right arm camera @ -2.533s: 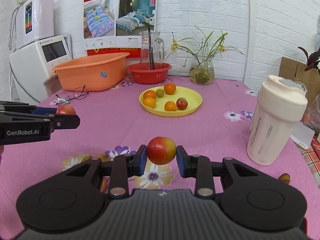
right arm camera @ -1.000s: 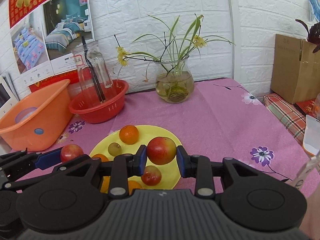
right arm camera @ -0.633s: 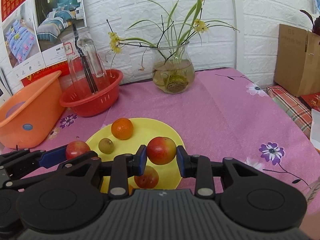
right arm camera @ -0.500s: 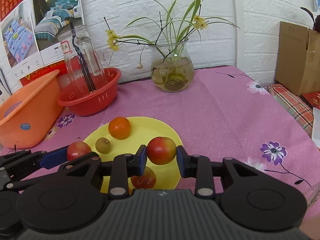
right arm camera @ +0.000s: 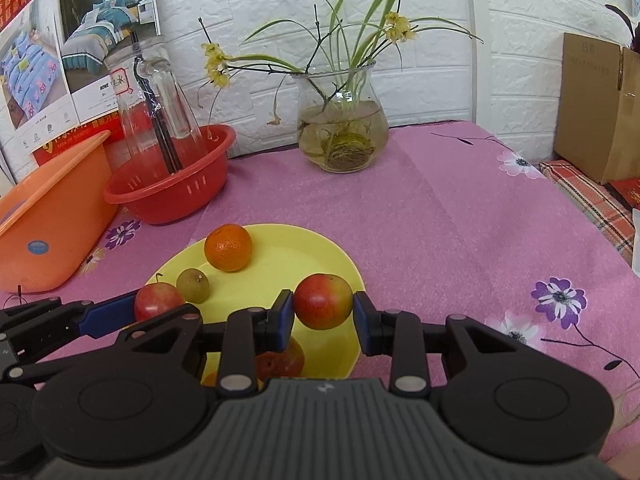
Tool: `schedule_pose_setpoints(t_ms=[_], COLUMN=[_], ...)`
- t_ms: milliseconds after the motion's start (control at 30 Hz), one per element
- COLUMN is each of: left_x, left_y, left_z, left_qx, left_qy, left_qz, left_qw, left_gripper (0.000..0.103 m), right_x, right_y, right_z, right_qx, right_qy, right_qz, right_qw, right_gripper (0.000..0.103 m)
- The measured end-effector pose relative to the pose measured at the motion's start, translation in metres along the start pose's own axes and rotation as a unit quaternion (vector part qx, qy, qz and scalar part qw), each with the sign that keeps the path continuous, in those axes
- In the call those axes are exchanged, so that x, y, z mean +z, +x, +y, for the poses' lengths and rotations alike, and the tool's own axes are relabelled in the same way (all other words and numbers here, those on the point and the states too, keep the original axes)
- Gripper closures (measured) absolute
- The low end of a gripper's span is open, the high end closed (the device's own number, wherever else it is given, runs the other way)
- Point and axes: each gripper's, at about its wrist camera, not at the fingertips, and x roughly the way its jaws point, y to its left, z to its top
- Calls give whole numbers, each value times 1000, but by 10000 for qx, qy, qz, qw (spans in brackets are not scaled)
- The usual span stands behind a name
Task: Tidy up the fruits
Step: 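Lower both red plums onto the yellow plate and open both grippers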
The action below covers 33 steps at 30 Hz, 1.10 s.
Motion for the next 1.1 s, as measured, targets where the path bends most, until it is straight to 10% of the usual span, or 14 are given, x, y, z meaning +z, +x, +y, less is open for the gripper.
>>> schedule_pose_setpoints(t_ms=[1100], left_x=[10], left_y=[-81], left_z=[15], left_qx=[352], left_qy=[-52], left_qz=[-538], left_qw=[9979], left_gripper=[59], right_x=[-5], right_y=[-73], right_z=[15], right_qx=[88], right_qy=[-248], right_qz=[-565], right_qw=[9981], right_gripper=[30])
